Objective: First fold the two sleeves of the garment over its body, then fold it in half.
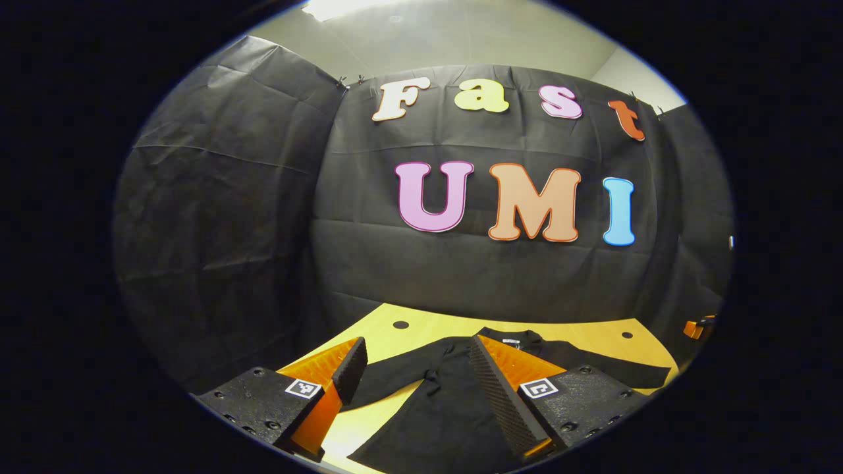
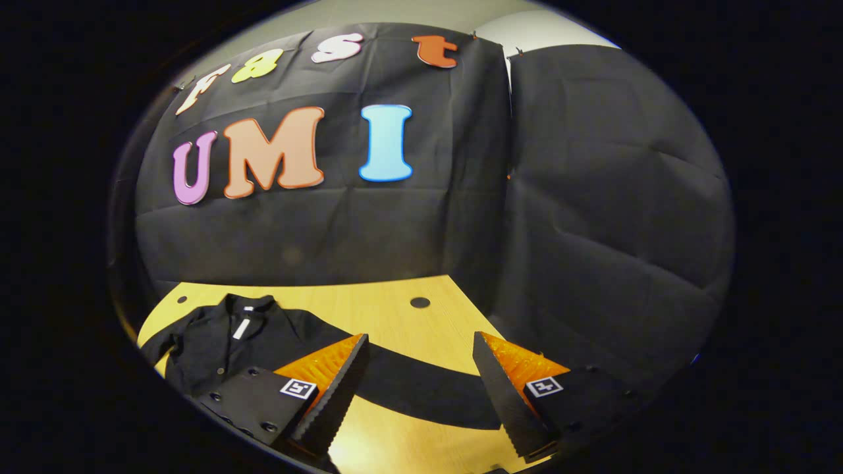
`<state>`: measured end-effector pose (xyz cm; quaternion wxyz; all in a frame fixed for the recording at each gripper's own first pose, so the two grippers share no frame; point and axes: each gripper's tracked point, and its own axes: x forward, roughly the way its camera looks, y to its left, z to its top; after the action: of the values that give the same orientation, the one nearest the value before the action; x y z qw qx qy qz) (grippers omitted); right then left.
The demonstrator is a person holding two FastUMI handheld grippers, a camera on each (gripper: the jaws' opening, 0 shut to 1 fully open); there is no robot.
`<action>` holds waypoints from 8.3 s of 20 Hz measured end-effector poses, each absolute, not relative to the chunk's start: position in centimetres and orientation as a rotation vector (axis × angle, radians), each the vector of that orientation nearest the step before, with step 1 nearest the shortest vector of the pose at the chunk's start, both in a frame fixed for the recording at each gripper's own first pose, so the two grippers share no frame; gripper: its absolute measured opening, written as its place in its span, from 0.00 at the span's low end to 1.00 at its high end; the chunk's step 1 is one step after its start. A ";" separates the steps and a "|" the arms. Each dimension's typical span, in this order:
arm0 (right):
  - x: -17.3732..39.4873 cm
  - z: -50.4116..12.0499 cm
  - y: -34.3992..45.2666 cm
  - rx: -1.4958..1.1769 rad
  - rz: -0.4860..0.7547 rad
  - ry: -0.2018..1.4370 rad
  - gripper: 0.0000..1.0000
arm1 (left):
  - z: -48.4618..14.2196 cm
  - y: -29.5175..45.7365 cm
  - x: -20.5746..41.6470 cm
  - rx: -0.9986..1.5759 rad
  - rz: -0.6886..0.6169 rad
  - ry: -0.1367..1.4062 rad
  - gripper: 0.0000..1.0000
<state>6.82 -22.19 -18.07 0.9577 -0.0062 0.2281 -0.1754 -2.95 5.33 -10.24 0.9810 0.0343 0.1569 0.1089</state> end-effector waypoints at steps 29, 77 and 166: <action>7.2 -37.6 -30.6 0.167 -0.492 0.838 0.90 | -14.0 5.2 -2.8 0.083 0.285 0.418 0.93; 31.5 -17.5 20.1 -0.119 0.438 0.429 0.02 | -9.6 16.7 -18.2 0.059 0.729 0.388 0.93; 2.7 -6.9 -12.5 0.012 -0.197 0.179 0.98 | -35.3 27.5 -10.8 -0.084 0.513 0.870 0.00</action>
<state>2.72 -12.47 -6.90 0.9911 0.0061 0.0894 -0.0982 -10.78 27.48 -35.32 0.8744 -0.0401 0.4166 0.2454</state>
